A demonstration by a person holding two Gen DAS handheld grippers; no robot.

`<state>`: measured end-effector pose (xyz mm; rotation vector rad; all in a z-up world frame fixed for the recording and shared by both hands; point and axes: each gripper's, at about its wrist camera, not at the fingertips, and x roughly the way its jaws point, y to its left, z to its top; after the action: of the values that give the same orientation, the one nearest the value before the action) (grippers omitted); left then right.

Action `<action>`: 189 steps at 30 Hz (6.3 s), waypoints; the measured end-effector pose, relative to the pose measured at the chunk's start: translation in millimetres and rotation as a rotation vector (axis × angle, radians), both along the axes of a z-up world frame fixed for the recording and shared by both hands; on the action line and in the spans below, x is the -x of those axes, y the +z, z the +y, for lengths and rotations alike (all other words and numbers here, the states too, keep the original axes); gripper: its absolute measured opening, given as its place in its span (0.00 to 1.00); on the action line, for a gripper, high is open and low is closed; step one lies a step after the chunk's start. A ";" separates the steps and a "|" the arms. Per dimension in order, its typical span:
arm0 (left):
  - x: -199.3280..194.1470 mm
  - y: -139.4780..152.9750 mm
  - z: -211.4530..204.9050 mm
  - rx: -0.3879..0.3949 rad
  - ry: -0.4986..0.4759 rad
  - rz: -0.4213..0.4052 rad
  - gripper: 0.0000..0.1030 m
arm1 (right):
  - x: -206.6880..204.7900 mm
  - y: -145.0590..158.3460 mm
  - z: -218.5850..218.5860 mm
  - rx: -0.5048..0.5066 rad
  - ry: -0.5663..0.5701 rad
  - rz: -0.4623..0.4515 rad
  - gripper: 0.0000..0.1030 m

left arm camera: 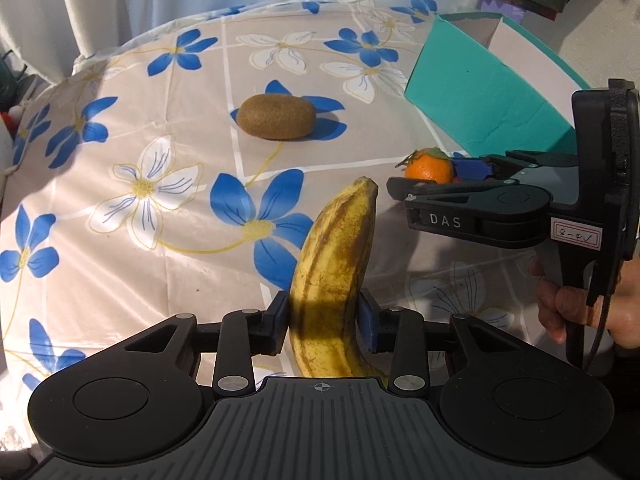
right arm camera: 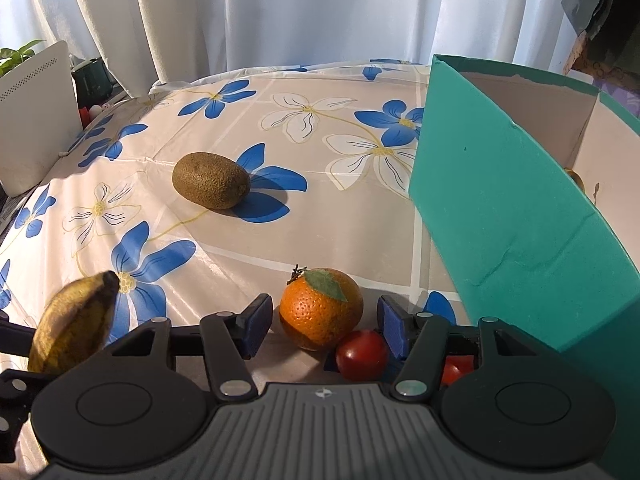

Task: Organize fruits
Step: 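Raise the banana with the left gripper while the right gripper closes on the orange, then drop the banana into the teal box with the left gripper while the right gripper carries the orange, then open the right gripper to drop the orange into the box, then move the left gripper to the brown kiwi and close on it, then lift the kiwi with the left gripper while the right gripper grasps a red cherry tomato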

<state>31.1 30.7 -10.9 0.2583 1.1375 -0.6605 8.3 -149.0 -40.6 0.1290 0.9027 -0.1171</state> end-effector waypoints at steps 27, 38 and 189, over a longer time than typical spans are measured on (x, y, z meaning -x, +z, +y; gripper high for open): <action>19.5 47.9 -14.5 0.039 -0.064 -0.102 0.37 | 60.1 65.1 -16.5 0.001 -0.114 -0.203 0.38; 38.5 85.7 -64.2 0.043 -0.190 -0.212 0.38 | 121.9 103.8 -42.5 0.016 -0.265 -0.286 0.38; -102.1 -22.6 -78.8 -0.009 0.126 -0.201 0.71 | 121.1 98.6 -16.1 0.070 -0.270 -0.267 1.00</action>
<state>133.2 -48.1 -33.6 0.2531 0.9560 -0.5061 -112.9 -165.1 58.1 0.1964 0.6103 -0.3741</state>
